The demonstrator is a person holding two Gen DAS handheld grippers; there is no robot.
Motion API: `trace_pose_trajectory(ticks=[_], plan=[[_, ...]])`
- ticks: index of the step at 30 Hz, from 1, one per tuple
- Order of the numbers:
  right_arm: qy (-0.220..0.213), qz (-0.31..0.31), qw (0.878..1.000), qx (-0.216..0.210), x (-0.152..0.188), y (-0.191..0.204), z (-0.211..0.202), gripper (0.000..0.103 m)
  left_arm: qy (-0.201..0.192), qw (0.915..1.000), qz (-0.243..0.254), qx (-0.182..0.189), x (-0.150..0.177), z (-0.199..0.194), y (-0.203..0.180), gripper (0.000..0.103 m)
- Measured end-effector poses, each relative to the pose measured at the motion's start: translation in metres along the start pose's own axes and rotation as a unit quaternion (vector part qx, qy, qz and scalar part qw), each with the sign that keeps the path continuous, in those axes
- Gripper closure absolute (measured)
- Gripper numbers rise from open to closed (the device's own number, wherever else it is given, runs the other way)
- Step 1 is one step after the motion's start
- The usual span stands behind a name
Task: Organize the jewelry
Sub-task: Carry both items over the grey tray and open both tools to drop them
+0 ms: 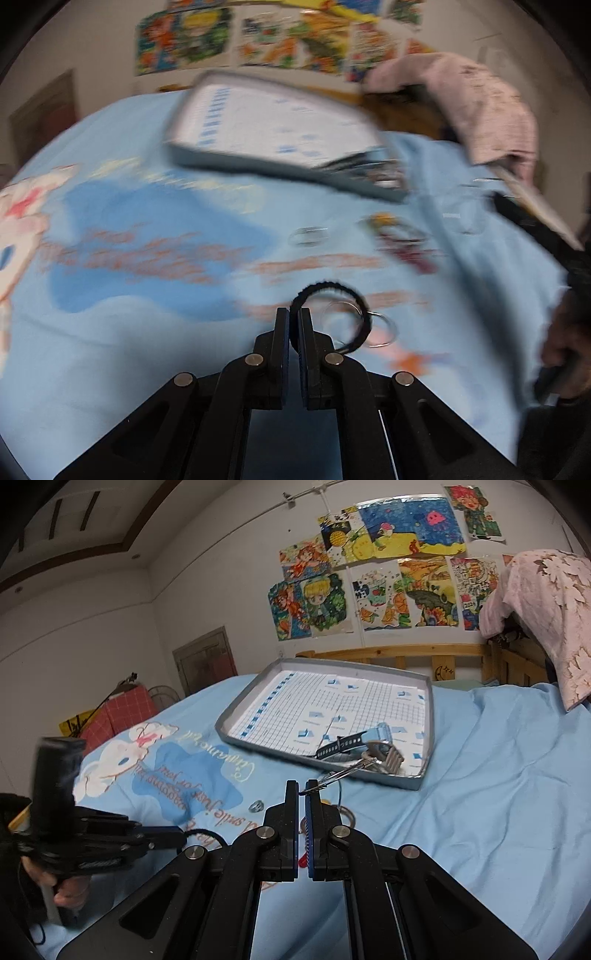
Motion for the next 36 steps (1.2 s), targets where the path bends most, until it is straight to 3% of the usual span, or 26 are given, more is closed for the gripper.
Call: trace_pose_trajectory(ticks=[3,5,8,14,22,27,31,36], plan=[[0.006,-0.007,1.000,-0.004,0.004,0.006,0.003,0.100,-0.002,0.9980,-0.019,-0.061,-0.004,0.002,0.048,0.098],[0.010,-0.010,1.000,-0.007,0.006,0.009,0.005,0.100,-0.011,0.9966,-0.030,-0.077,-0.012,-0.001,0.066,0.098],[0.016,-0.016,1.000,-0.010,0.011,0.015,0.008,0.100,-0.033,0.9960,-0.037,-0.074,-0.028,-0.008,0.074,0.098],[0.017,-0.033,0.999,-0.015,0.005,0.023,0.023,0.100,-0.062,0.9958,-0.004,-0.068,-0.063,-0.012,0.057,0.098],[0.006,-0.074,0.997,-0.039,-0.036,0.038,0.085,0.100,-0.114,0.9922,0.013,-0.049,-0.137,0.008,0.029,0.098],[0.019,-0.082,0.995,-0.049,-0.055,0.042,0.141,0.100,-0.138,0.9895,-0.009,-0.041,-0.176,0.040,0.028,0.098],[0.045,-0.079,0.995,-0.048,-0.055,0.039,0.178,0.100,-0.130,0.9906,-0.023,-0.033,-0.186,0.077,0.033,0.098],[0.087,-0.077,0.993,-0.031,-0.034,0.027,0.206,0.100,-0.110,0.9921,-0.048,-0.034,-0.172,0.106,0.043,0.098]])
Point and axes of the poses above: each gripper's, at about its wrist camera, not at the fingertips, and z roughly the way its jaws point, y to its left, x to its underside, the point moved 10 cm from there along z, roughly the way its jaws point, and after that the axes turned 9 degrees about -y, right-handed, at the moved point
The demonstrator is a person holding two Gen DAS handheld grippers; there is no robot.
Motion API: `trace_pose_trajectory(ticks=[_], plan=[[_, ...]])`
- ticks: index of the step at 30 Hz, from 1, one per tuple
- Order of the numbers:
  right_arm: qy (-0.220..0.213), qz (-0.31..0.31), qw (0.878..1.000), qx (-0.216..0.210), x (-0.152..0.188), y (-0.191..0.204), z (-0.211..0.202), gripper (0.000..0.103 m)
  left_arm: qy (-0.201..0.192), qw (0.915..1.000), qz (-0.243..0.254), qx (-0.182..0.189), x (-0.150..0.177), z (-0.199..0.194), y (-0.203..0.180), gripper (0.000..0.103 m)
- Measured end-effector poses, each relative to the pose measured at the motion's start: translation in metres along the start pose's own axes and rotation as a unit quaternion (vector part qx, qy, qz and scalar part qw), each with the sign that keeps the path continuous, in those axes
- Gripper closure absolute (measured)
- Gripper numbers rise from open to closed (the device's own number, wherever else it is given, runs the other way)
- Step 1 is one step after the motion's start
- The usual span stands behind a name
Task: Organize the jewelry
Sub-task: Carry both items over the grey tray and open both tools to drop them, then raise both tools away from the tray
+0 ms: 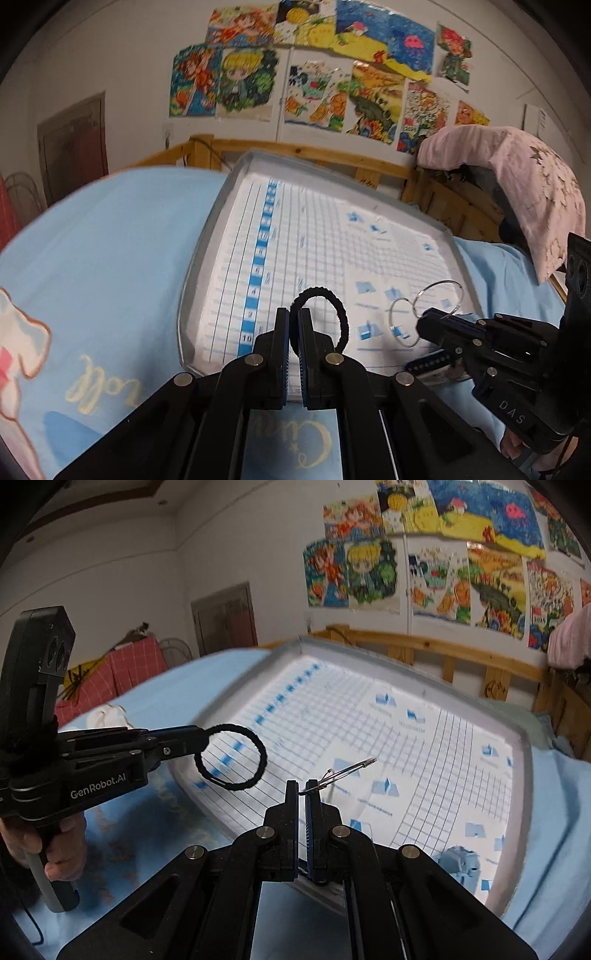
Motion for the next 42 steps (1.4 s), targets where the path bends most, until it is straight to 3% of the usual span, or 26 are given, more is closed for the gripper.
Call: trace_pose_trajectory(ticks=[7,10,12,13,16,18,22,23,24,25,27,29,36,42], plan=[[0.034,0.000,0.999,0.012,0.013,-0.007,0.001,0.097,0.025,0.9985,-0.046,-0.014,0.018,0.014,0.024,0.098],[0.043,0.002,0.999,0.017,0.012,-0.014,-0.004,0.088,0.029,0.9976,-0.062,-0.005,0.019,0.014,0.024,0.095],[0.047,0.004,0.999,0.022,0.014,-0.016,-0.009,0.069,0.030,0.9976,-0.063,-0.002,0.019,0.015,0.023,0.086],[0.047,0.006,0.999,0.022,0.013,-0.021,-0.009,0.066,0.028,0.9977,-0.062,0.001,0.018,0.014,0.021,0.083],[0.046,0.013,0.999,0.023,0.012,-0.026,-0.017,0.065,0.017,0.9979,-0.062,0.005,0.015,0.006,0.017,0.064],[0.044,0.012,0.999,0.028,0.012,-0.028,-0.024,0.061,-0.001,0.9979,-0.064,0.005,0.011,-0.005,0.014,0.031],[0.003,0.012,0.999,0.049,0.005,-0.032,-0.058,0.050,-0.062,0.9962,-0.060,0.006,0.000,-0.046,0.005,0.012],[-0.020,0.010,0.998,0.056,0.002,-0.031,-0.075,0.043,-0.072,0.9957,-0.058,0.005,-0.001,-0.056,0.003,0.003],[-0.035,0.011,0.998,0.059,-0.001,-0.031,-0.084,0.036,-0.085,0.9948,-0.055,0.002,-0.002,-0.068,0.002,0.000],[-0.058,0.012,0.996,0.062,-0.003,-0.027,-0.101,0.033,-0.101,0.9935,-0.053,-0.001,-0.002,-0.082,0.000,0.000],[-0.097,0.014,0.993,0.068,-0.007,-0.021,-0.131,0.015,-0.121,0.9915,-0.048,0.004,0.000,-0.108,-0.007,0.000],[-0.132,0.014,0.988,0.074,-0.008,-0.012,-0.163,0.007,-0.131,0.9904,-0.044,0.006,0.005,-0.132,-0.013,0.000],[-0.197,0.020,0.976,0.090,0.000,0.012,-0.246,0.003,-0.163,0.9862,-0.027,0.008,0.027,-0.215,-0.036,0.000],[-0.221,0.027,0.970,0.094,0.019,0.031,-0.305,0.003,-0.167,0.9854,-0.027,0.020,0.052,-0.269,-0.048,0.000]])
Point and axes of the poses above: each gripper's, at about its wrist camera, not at the fingertips, and z roughly the way its jaws point, y to its left, x to its underside, the point moved 10 cm from there along z, roughly the way its jaws point, and after that the axes turned 9 degrees about -y, right-handed, at the moved point
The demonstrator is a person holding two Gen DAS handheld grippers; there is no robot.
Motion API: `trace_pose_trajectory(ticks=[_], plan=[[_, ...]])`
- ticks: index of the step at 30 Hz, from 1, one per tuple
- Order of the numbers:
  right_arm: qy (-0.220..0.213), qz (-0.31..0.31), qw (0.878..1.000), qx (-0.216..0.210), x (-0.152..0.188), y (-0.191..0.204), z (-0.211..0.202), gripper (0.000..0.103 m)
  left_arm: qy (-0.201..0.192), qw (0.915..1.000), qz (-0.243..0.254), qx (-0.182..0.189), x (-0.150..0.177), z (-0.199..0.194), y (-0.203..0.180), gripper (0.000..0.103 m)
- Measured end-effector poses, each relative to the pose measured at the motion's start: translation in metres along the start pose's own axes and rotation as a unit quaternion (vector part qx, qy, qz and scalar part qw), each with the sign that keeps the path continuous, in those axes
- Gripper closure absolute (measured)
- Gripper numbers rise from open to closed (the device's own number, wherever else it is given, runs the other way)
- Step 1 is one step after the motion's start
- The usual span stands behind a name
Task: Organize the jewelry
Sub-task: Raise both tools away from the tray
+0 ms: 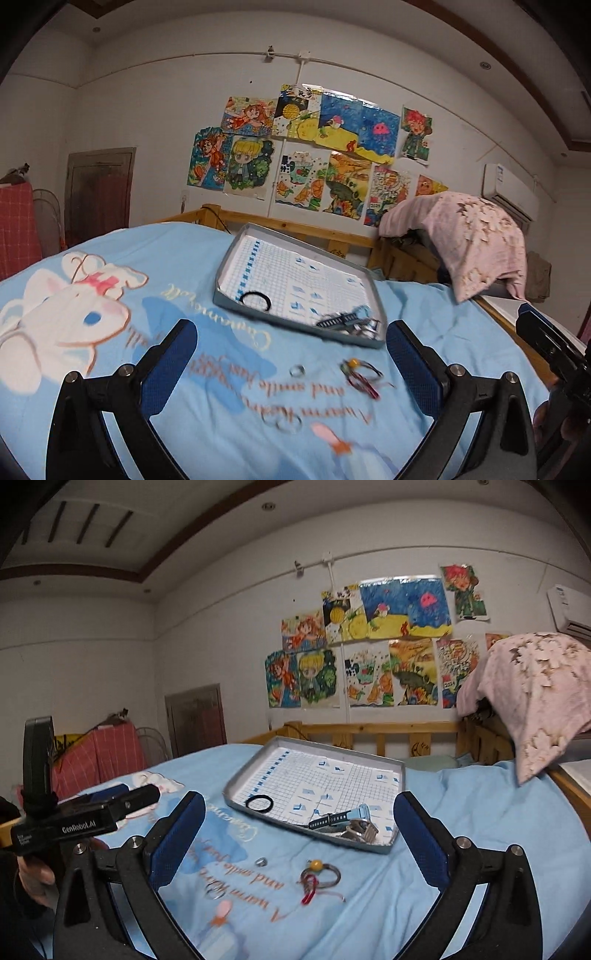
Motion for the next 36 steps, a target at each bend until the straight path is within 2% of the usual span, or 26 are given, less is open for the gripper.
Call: trace_pose_trajectory(ticks=[11,19,25,30,36], plan=[[0.010,0.006,1.000,0.019,0.012,0.007,-0.084,0.003,-0.004,0.9998,0.008,0.017,0.027,-0.088,-0.019,0.000],[0.026,-0.001,0.999,0.024,0.027,0.018,-0.123,0.003,0.002,0.9999,0.014,0.005,0.044,-0.131,-0.009,0.000],[0.044,0.004,0.999,0.027,0.046,0.014,-0.128,0.003,0.028,0.9994,0.022,-0.004,0.054,-0.127,0.001,0.000],[0.044,0.004,0.999,0.029,0.048,0.006,-0.112,0.003,0.061,0.9968,0.051,-0.005,0.054,-0.097,0.006,0.000],[0.025,-0.001,0.999,0.036,0.034,-0.009,-0.076,0.003,0.054,0.9975,0.043,-0.018,0.035,-0.057,0.012,0.000]])
Point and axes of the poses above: each gripper's, at about its wrist camera, not at the fingertips, and z roughly the way its jaws point, y to its left, x to its underside, the point moved 10 cm from there along z, roughly the way its jaws point, and after that the axes turned 9 degrees about -y, right-handed, at the moved point
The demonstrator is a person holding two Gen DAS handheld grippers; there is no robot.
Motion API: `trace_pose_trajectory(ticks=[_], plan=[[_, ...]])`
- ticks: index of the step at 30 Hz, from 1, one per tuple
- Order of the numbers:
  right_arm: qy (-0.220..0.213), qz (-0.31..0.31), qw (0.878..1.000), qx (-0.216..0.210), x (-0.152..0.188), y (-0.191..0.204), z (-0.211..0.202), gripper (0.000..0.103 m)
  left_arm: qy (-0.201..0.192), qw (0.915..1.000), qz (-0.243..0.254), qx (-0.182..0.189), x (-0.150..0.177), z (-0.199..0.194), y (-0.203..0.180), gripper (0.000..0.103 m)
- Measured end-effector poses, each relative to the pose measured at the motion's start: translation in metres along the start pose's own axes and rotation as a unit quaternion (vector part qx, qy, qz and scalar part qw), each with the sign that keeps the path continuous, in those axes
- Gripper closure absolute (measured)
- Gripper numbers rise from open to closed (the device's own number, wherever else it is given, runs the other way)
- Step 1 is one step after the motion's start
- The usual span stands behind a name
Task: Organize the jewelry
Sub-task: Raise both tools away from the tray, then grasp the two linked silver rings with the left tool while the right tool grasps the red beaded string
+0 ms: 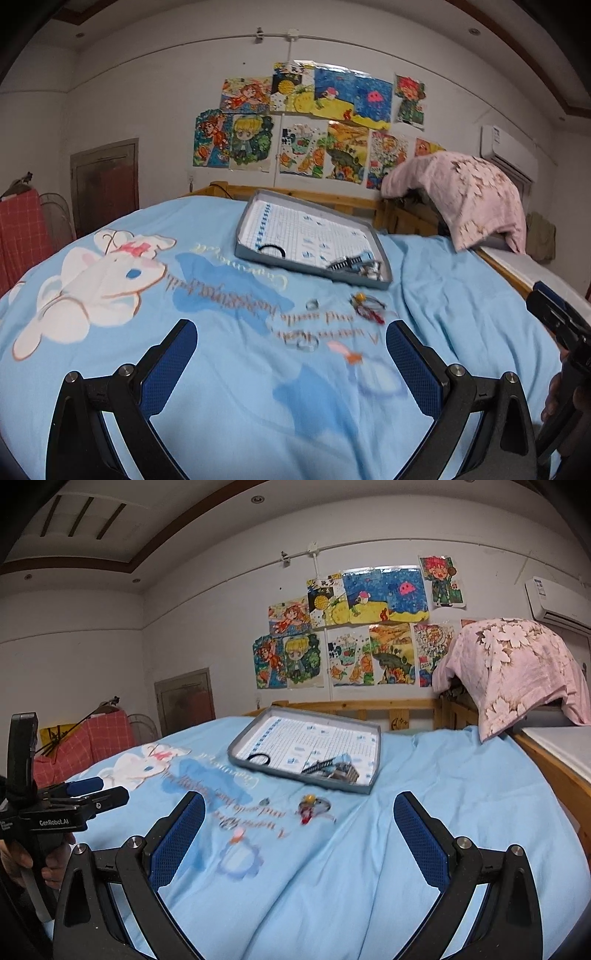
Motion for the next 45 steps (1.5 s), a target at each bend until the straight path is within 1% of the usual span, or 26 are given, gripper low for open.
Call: trace_pose_trajectory(ticks=[5,8,15,18,21,23,25,28,35,39,40,41,42,43,45], plan=[[-0.011,-0.002,1.000,0.003,-0.013,-0.007,0.038,0.003,-0.012,0.9998,-0.017,-0.005,-0.016,0.036,0.003,0.000],[-0.006,0.003,1.000,-0.002,-0.015,-0.013,0.066,0.003,-0.012,0.9997,-0.020,-0.006,-0.019,0.061,0.003,0.000],[0.014,0.004,1.000,-0.001,0.001,-0.022,0.128,0.003,0.003,0.9997,-0.022,-0.011,-0.011,0.113,0.008,0.000],[0.018,0.005,1.000,0.003,0.007,-0.023,0.149,0.003,0.011,0.9995,-0.024,-0.015,-0.004,0.132,0.011,0.000],[0.013,0.006,1.000,0.010,0.014,-0.024,0.165,0.003,0.014,0.9994,-0.023,-0.022,0.001,0.144,0.012,0.000],[0.017,0.006,1.000,0.008,0.020,-0.023,0.171,0.003,0.018,0.9993,-0.015,-0.027,0.005,0.149,0.013,0.000],[0.031,-0.004,0.999,0.008,0.031,-0.022,0.178,0.003,0.027,0.9992,0.002,-0.030,0.012,0.155,0.011,0.000],[0.051,-0.004,0.999,0.004,0.043,-0.025,0.186,0.003,0.046,0.9985,0.013,-0.027,0.024,0.162,0.009,0.000],[0.124,0.036,0.991,-0.022,0.082,-0.028,0.201,0.003,0.074,0.9970,0.024,0.003,0.046,0.166,-0.001,0.000],[0.138,0.029,0.989,-0.037,0.093,-0.019,0.202,0.003,0.084,0.9958,0.032,0.016,0.056,0.166,-0.005,0.000],[0.140,0.026,0.989,-0.040,0.095,-0.017,0.202,0.004,0.088,0.9954,0.032,0.021,0.059,0.167,-0.007,0.000],[0.145,0.021,0.988,-0.045,0.097,-0.013,0.202,0.010,0.092,0.9949,0.031,0.027,0.062,0.167,-0.008,0.002],[0.150,0.015,0.987,-0.052,0.101,-0.009,0.202,0.018,0.095,0.9945,0.031,0.031,0.065,0.166,-0.010,0.005],[0.155,0.010,0.986,-0.055,0.103,-0.007,0.201,0.022,0.100,0.9938,0.030,0.037,0.068,0.166,-0.011,0.007],[0.168,-0.001,0.984,-0.065,0.109,-0.001,0.201,0.030,0.110,0.9924,0.029,0.047,0.073,0.167,-0.012,0.016]])
Point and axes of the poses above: each gripper's, at about its wrist camera, not at the fingertips, and z roughly the way its jaws point, y to its left, x to its underside, the point moved 10 cm from there along z, roughly the way its jaws point, and after that the axes turned 9 degrees about -y, right-handed, at the moved point
